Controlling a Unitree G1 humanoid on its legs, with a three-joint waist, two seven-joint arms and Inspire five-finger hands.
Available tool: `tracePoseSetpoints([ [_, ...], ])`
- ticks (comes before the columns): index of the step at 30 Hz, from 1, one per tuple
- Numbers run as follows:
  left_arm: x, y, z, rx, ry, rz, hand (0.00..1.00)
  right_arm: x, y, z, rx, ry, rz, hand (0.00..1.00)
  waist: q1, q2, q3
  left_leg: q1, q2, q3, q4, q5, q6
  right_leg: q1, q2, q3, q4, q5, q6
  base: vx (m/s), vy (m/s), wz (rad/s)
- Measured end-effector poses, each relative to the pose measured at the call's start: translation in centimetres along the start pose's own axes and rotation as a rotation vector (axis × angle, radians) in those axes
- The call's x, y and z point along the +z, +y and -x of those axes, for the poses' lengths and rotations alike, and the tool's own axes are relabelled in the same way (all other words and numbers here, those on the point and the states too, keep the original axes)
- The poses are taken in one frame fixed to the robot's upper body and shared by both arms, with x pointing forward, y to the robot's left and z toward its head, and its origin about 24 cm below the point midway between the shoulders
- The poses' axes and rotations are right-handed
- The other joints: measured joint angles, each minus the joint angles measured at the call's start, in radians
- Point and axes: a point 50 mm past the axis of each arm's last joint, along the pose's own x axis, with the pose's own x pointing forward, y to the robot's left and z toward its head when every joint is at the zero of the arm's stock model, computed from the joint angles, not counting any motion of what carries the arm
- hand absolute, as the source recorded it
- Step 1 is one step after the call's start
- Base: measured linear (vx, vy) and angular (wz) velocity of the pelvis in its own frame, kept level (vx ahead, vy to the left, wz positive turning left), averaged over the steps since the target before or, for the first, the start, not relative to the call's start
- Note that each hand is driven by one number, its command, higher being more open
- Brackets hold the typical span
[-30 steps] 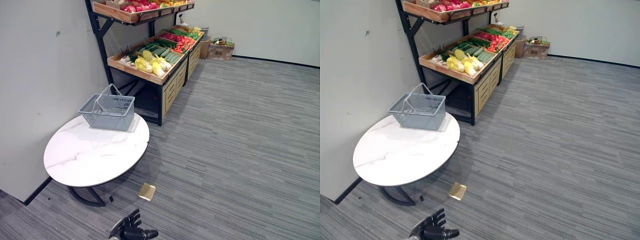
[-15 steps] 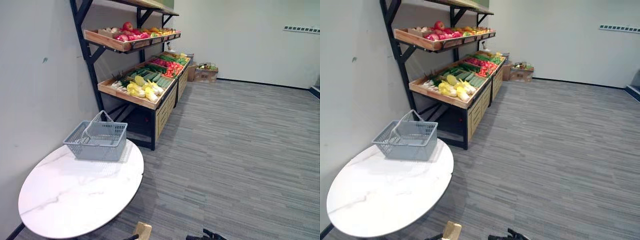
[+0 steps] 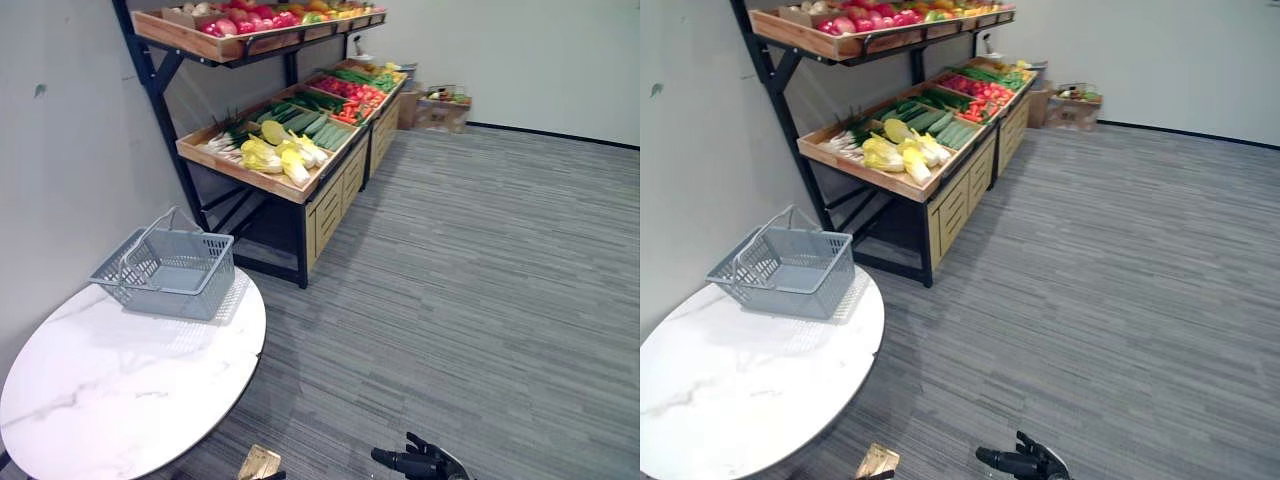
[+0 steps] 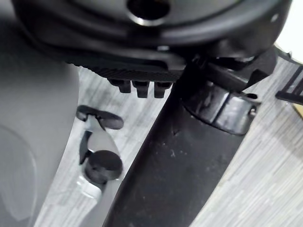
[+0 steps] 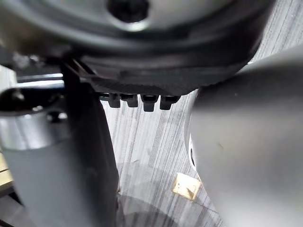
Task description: Pick vegetable in the basket
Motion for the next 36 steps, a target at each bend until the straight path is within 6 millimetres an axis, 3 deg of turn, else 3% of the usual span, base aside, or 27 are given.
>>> tracePoseSetpoints([
  [3,0.4,-0.8,-0.3,-0.019,-0.051,0.04,1.0,-1.3,-0.5,0.3,-0.002,0.07,0.028,1.0,0.013,0.04,-0.024,-0.176,0.076,0.01,0.445,0.002,0.003,0.151,0.082,-0.003,-0.136,0.011,-0.019,0.36,-0.201,-0.08],
  [5,0.8,-0.9,-0.4,-0.023,-0.07,0.032,1.0,-1.8,-0.3,0.3,0.014,0.112,0.033,1.0,0.015,0.028,-0.02,-0.222,0.081,0.081,0.517,-0.023,0.012,0.23,0.092,0.008,-0.195,0.014,-0.02,0.37,-0.087,-0.1],
  [7,1.5,-1.1,-0.5,-0.032,-0.098,0.008,1.0,-2.0,-0.1,0.3,0.035,0.137,0.043,1.0,0.016,0.006,-0.007,-0.252,0.057,0.165,0.459,-0.066,0.013,0.295,0.075,0.018,-0.236,0.015,-0.019,0.39,-0.036,-0.11],
  [9,2.1,-1.8,-0.7,-0.059,-0.119,-0.035,1.0,-2.2,0.0,0.3,0.05,0.14,0.049,1.0,0.016,-0.016,0.006,-0.299,-0.039,0.229,0.203,-0.053,0.03,0.324,0.032,0.016,-0.246,0.01,0.01,0.34,0.059,0.0],
  [10,2.2,-2.3,-0.9,-0.08,-0.117,-0.067,1.0,-2.1,-0.2,0.4,0.049,0.142,0.061,1.0,0.016,-0.01,0.006,-0.319,-0.078,0.234,0.062,0.018,0.046,0.327,0.03,0.017,-0.248,0.008,0.028,0.27,0.126,0.01],
  [11,2.3,-2.6,-1.0,-0.095,-0.122,-0.08,1.0,-2.1,-0.2,0.4,0.052,0.148,0.074,1.0,0.025,-0.012,0.005,-0.326,-0.115,0.218,-0.019,0.153,0.127,0.333,0.027,0.026,-0.247,0.002,0.039,0.39,0.098,0.15],
  [12,2.0,-2.7,-1.0,-0.109,-0.103,-0.094,1.0,-2.8,0.2,0.4,0.061,0.163,0.086,1.0,0.029,-0.04,-0.009,-0.27,-0.159,0.212,-0.135,0.198,0.147,0.319,-0.001,0.037,-0.223,0.002,0.054,0.45,0.08,0.38],
  [13,1.8,-3.1,-1.1,-0.132,-0.091,-0.109,1.0,-2.5,0.2,0.4,0.063,0.149,0.096,1.0,0.02,-0.035,-0.007,-0.26,-0.164,0.193,-0.182,0.216,0.149,0.281,-0.007,0.048,-0.176,-0.022,0.054,0.42,0.021,0.63],
  [15,1.9,-3.3,-1.2,-0.141,-0.08,-0.118,1.0,-2.4,0.2,0.4,0.066,0.139,0.116,1.0,0.016,-0.026,0.003,-0.24,-0.164,0.169,-0.197,0.217,0.15,0.288,-0.004,0.073,-0.232,-0.053,0.051,0.19,-0.01,0.47],
  [16,1.7,-3.3,-1.3,-0.142,-0.065,-0.121,1.0,-2.4,0.2,0.4,0.062,0.138,0.117,1.0,0.012,-0.02,0.008,-0.216,-0.168,0.165,-0.201,0.217,0.149,0.324,-0.009,0.072,-0.356,-0.032,0.068,0.06,-0.034,0.23],
  [17,1.6,-3.4,-1.3,-0.144,-0.059,-0.13,1.0,-2.5,0.2,0.4,0.061,0.137,0.114,1.0,0.012,-0.023,0.009,-0.213,-0.176,0.169,-0.206,0.216,0.148,0.334,-0.017,0.068,-0.395,0.03,0.085,0.04,-0.061,0.38],
  [18,1.2,-3.6,-1.4,-0.145,-0.034,-0.158,1.0,-2.6,0.2,0.4,0.054,0.129,0.089,1.0,0.004,-0.029,0.007,-0.19,-0.186,0.17,-0.243,0.22,0.138,0.35,-0.023,0.044,-0.398,0.072,0.077,0.04,-0.08,0.42],
  [20,0.7,-4.3,-1.7,-0.164,0.002,-0.229,1.0,-2.6,-0.4,0.6,0.032,0.124,0.04,1.0,-0.005,-0.005,0.002,-0.157,-0.187,0.191,-0.321,0.257,0.116,0.347,-0.015,0.026,-0.385,0.066,0.081,0.07,-0.095,0.37],
  [22,0.6,-4.6,-1.8,-0.17,0.012,-0.227,1.0,-2.5,-0.6,0.6,0.027,0.12,0.029,1.0,-0.01,0.001,0.001,-0.135,-0.186,0.205,-0.375,0.275,0.102,0.34,-0.007,0.012,-0.363,0.052,0.085,0.06,-0.09,0.21],
  [25,0.6,-4.5,-1.7,-0.169,0.016,-0.23,1.0,-2.3,-0.4,0.6,0.039,0.104,0.062,1.0,-0.01,-0.008,0.006,-0.117,-0.182,0.205,-0.387,0.275,0.098,0.336,-0.009,0.004,-0.305,0.036,0.11,0.04,-0.033,0.19],
  [28,0.6,-4.3,-1.7,-0.163,0.014,-0.189,1.0,-1.7,-0.2,0.4,0.052,0.101,0.12,1.0,-0.01,-0.018,0.01,-0.12,-0.188,0.188,-0.356,0.247,0.108,0.289,-0.046,-0.034,-0.137,0.006,0.156,0.07,0.073,0.48],
  [30,0.7,-4.1,-1.6,-0.16,0.006,-0.173,1.0,-1.3,-0.2,0.3,0.053,0.1,0.12,1.0,-0.009,-0.03,0.012,-0.123,-0.204,0.157,-0.325,0.22,0.131,0.242,-0.09,-0.05,0.036,0.005,0.158,0.1,0.131,0.75],
  [32,0.9,-3.7,-1.5,-0.152,0.002,-0.174,1.0,-1.1,0.1,0.1,0.057,0.097,0.117,1.0,-0.002,-0.058,0.007,-0.124,-0.235,0.11,-0.294,0.193,0.152,0.194,-0.152,-0.045,0.207,0.008,0.16,0.13,0.136,0.86],
  [33,1.1,-3.1,-1.2,-0.137,0.0,-0.181,1.0,-1.0,0.4,0.0,0.058,0.088,0.103,1.0,-0.001,-0.084,0.004,-0.124,-0.262,0.068,-0.274,0.174,0.163,0.159,-0.181,-0.033,0.317,0.04,0.133,0.14,0.1,1.15],
  [34,1.2,-2.6,-1.0,-0.119,-0.001,-0.184,1.0,-0.9,0.5,-0.1,0.053,0.072,0.064,1.0,0.0,-0.096,0.005,-0.116,-0.27,0.013,-0.256,0.157,0.173,0.122,-0.183,-0.004,0.412,0.115,0.048,0.15,0.075,1.22],
  [35,1.1,-2.5,-1.0,-0.118,0.0,-0.182,1.0,-0.8,0.5,-0.1,0.051,0.064,0.044,1.0,-0.002,-0.086,0.011,-0.111,-0.264,-0.015,-0.255,0.153,0.177,0.094,-0.179,0.025,0.461,0.142,0.027,0.13,0.036,1.12],
  [36,1.1,-2.1,-0.8,-0.105,-0.001,-0.169,1.0,-0.8,0.4,-0.1,0.05,0.06,0.038,1.0,-0.003,-0.088,0.008,-0.103,-0.256,-0.051,-0.255,0.145,0.182,0.059,-0.16,0.071,0.505,0.07,0.034,0.16,0.006,1.04],
])
